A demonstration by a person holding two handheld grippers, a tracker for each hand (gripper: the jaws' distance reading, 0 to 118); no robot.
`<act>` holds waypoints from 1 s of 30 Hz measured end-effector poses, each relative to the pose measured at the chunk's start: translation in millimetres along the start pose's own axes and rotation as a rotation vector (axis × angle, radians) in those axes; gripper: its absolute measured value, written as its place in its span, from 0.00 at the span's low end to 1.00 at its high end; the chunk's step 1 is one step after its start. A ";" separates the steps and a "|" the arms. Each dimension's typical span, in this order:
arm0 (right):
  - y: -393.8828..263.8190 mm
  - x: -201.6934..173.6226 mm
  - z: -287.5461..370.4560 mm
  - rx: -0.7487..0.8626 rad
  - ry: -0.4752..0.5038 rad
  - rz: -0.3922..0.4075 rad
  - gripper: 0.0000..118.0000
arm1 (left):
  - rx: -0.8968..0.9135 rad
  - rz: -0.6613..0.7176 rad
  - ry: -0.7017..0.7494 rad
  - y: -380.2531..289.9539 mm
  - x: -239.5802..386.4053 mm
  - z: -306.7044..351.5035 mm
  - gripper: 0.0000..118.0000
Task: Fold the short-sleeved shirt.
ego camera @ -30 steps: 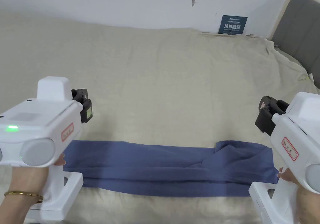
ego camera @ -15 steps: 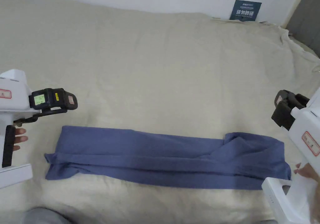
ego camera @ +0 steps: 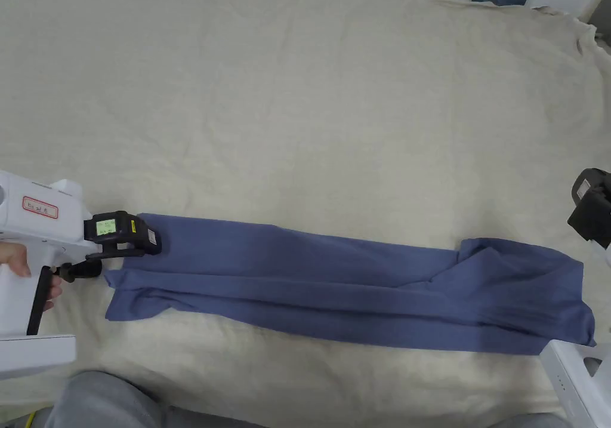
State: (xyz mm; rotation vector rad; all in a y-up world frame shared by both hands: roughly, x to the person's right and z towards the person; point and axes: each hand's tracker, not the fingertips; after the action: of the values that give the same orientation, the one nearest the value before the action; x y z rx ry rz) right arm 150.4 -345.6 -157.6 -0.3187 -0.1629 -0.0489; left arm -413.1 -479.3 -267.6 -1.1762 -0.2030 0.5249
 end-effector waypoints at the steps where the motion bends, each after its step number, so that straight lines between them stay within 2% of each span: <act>1: -0.9 0.0 -1.4 -0.005 -0.001 0.001 0.00 | 0.008 0.001 0.025 -1.2 2.9 -1.4 0.82; 2: -1.4 -0.2 -2.3 -0.008 0.000 0.004 0.00 | 0.012 -0.006 0.032 -1.9 5.9 -0.6 0.81; 4: -2.6 -0.3 -4.0 -0.013 -0.002 0.009 0.00 | 0.022 -0.046 0.072 -5.1 15.4 0.2 0.69; 6: -3.4 0.5 -5.8 -0.017 0.001 0.006 0.00 | 0.014 -0.111 0.200 -7.8 26.0 -2.8 0.52; 8: -4.0 1.5 -6.7 -0.017 0.002 0.003 0.00 | 0.015 -0.224 0.320 -16.1 41.4 -8.5 0.47; 12: -4.8 5.8 -7.3 -0.014 0.002 -0.007 0.00 | -0.001 -0.341 0.433 -28.6 68.8 -25.0 0.31; 14: -5.8 9.8 -5.5 -0.013 0.001 -0.016 0.00 | -0.012 -0.342 0.420 -30.3 80.7 -30.3 0.25; 16: -6.9 13.1 -3.2 -0.011 0.001 -0.024 0.00 | -0.035 -0.352 0.398 -30.1 89.1 -34.6 0.05; 19: -7.9 18.9 0.5 -0.009 0.002 -0.038 0.00 | -0.051 -0.325 0.396 -26.9 97.0 -30.1 0.01; 23: -6.9 27.3 5.2 0.002 0.000 -0.047 0.00 | 0.003 -0.179 0.188 -19.2 102.0 6.4 0.00; 28: -1.8 33.4 10.0 0.023 0.003 -0.075 0.00 | 0.115 -0.195 0.193 -9.1 114.1 58.4 0.00; 30: 0.6 34.1 11.6 0.031 0.004 -0.074 0.00 | 0.155 -0.167 0.139 -6.0 118.8 76.1 0.00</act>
State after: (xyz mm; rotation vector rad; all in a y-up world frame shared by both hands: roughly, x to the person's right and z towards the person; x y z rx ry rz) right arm 182.3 -342.1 -141.2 -0.2821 -0.1713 -0.1200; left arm -340.7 -359.9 -246.8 -1.0302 -0.1369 0.3050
